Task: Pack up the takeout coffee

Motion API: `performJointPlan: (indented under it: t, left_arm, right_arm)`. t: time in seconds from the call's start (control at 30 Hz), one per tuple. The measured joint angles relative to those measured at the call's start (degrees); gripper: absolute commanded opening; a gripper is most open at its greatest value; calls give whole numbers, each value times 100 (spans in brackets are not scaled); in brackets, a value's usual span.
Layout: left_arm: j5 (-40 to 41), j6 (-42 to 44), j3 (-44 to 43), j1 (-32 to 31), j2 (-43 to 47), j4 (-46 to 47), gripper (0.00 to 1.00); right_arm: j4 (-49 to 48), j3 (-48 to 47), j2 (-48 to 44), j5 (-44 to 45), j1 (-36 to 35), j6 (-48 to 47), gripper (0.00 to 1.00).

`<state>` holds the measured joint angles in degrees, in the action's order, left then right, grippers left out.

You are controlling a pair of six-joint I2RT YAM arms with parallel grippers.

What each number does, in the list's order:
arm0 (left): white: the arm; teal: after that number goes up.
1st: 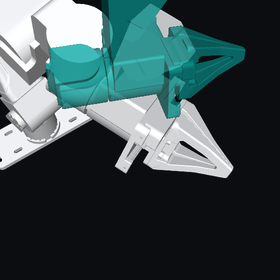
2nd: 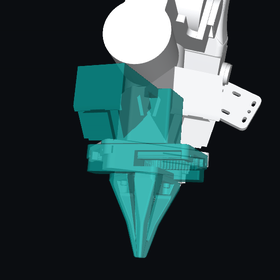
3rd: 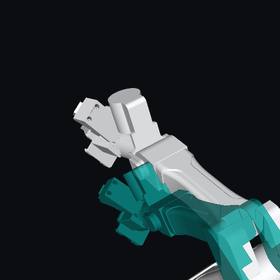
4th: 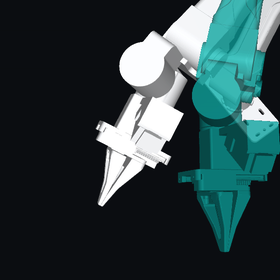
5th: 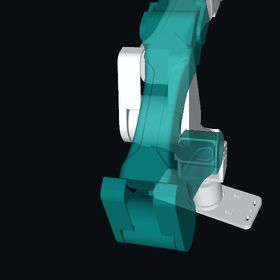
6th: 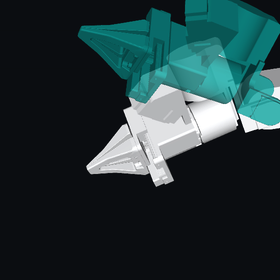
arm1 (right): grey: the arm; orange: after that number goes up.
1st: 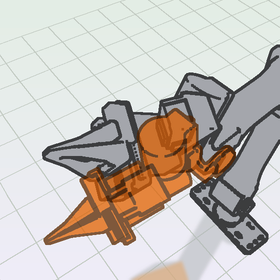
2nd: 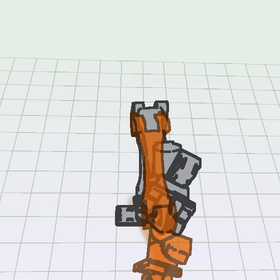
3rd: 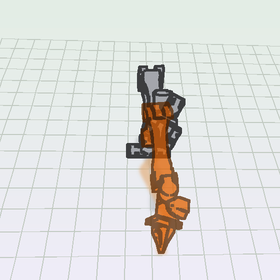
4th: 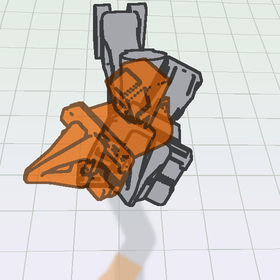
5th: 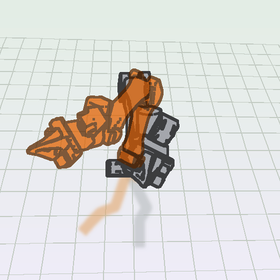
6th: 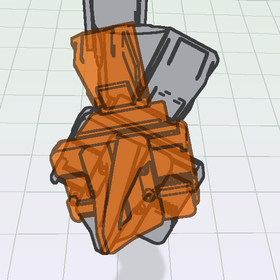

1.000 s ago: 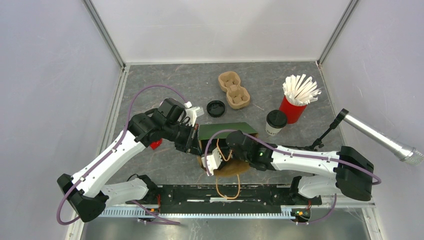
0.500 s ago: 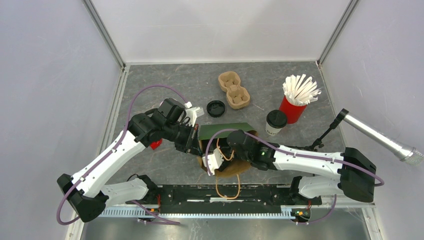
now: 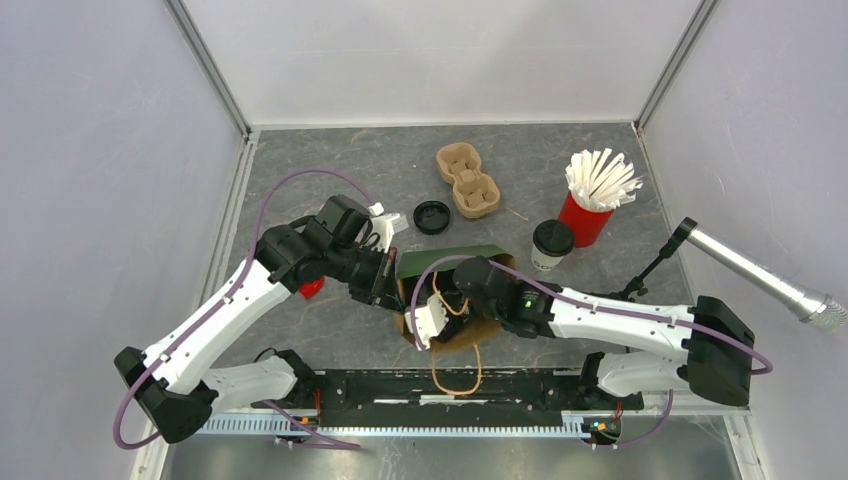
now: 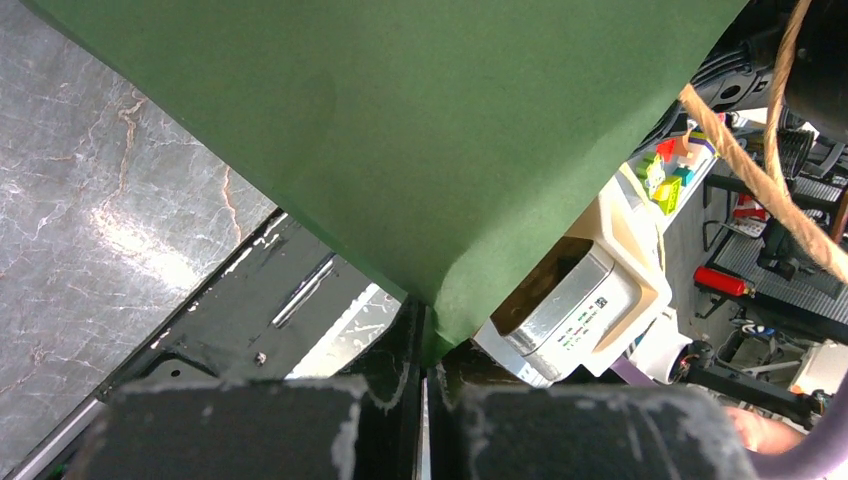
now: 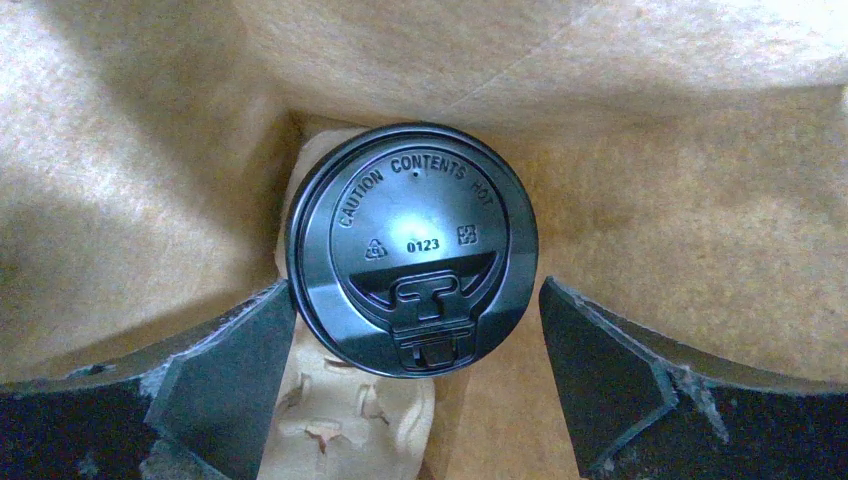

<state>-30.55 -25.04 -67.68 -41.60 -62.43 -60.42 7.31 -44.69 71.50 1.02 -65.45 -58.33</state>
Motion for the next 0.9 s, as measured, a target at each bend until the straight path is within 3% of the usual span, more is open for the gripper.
performJointPlan:
  t: [0.33, 0.9]
  left_arm:
    - [0, 0, -214, -4, -105, -146, 2]
    - [2, -44, -387, -4, -107, -334, 2]
  right_arm:
    - [345, -208, -181, -2, 0, 81, 96]
    - [767, -686, -538, -83, 0, 549, 80]
